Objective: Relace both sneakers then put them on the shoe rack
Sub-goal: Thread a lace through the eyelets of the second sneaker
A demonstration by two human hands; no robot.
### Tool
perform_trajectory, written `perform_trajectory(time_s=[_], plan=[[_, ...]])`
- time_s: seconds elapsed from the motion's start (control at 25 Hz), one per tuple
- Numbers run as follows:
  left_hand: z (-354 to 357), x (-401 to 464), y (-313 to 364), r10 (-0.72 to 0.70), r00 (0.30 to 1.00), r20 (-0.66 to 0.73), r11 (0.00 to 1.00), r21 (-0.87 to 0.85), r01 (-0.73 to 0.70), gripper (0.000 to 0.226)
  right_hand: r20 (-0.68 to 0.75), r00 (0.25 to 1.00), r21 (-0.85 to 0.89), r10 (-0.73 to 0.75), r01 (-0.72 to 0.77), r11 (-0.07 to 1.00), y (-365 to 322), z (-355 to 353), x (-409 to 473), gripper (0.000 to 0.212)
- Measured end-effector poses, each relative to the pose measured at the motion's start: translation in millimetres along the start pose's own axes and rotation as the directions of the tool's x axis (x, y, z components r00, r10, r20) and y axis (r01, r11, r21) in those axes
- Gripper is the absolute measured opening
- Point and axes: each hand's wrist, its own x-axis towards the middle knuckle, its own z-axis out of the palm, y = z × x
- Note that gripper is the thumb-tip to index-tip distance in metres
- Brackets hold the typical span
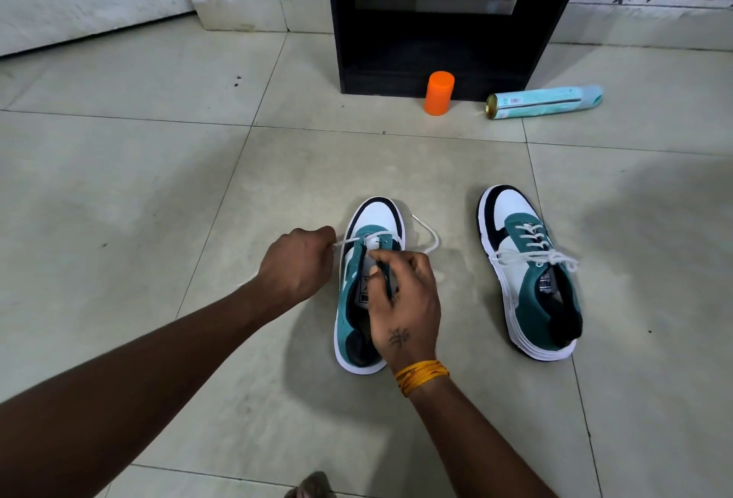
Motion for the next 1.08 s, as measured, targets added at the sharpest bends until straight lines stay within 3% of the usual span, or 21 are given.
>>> perform_trajectory(time_s=[0.12,0.2,0.28,0.36,0.48,0.64,0.8,0.88,0.96,1.08], plan=[[-2,-7,5,-0.027,0.996,-0.08,0.989,-0.15,0.014,0.022,0.011,1.0,0.058,0.013,-0.014,0.998,0,1,3,0.027],[-8,-14,20,-0.094,0.991,-0.097,0.95,-0.306,0.061,0.02,-0.023,0.996,0.209,0.089,-0.082,0.974,2,-3,11,0.022],[-13,-19,38,-0.171,0.982,-0.079,0.9,-0.417,0.123,0.024,-0.059,0.985,0.243,0.164,-0.146,0.959,12,-6,30,0.016],[-17,-22,48,-0.221,0.973,-0.066,0.885,-0.433,0.171,0.032,-0.006,0.987,0.078,0.161,-0.16,0.984,27,-6,53,0.019],[-20,-19,49,-0.24,0.971,-0.018,0.885,-0.414,0.211,0.036,0.236,0.95,-0.175,0.204,-0.165,0.971,36,-5,79,0.024],[-22,-19,48,-0.253,0.967,0.017,0.883,-0.404,0.238,0.035,0.253,0.909,-0.204,0.332,-0.286,0.936,29,-12,88,0.011],[-32,-11,49,-0.15,0.987,-0.059,0.91,-0.398,0.114,0.016,0.196,0.955,-0.139,0.223,-0.198,0.97,7,-38,87,0.003],[-40,-7,54,0.009,0.997,-0.073,0.902,-0.43,-0.04,0.038,0.239,0.958,-0.004,0.157,-0.16,0.987,-11,-48,87,0.008],[-47,-5,70,0.144,0.989,-0.039,0.816,-0.56,-0.141,0.052,0.277,0.952,0.12,0.128,-0.167,0.979,-27,-54,86,0.013],[-57,1,82,0.151,0.988,-0.023,0.744,-0.656,-0.129,0.029,0.289,0.951,0.196,0.106,-0.167,0.966,-39,-60,86,0.014]])
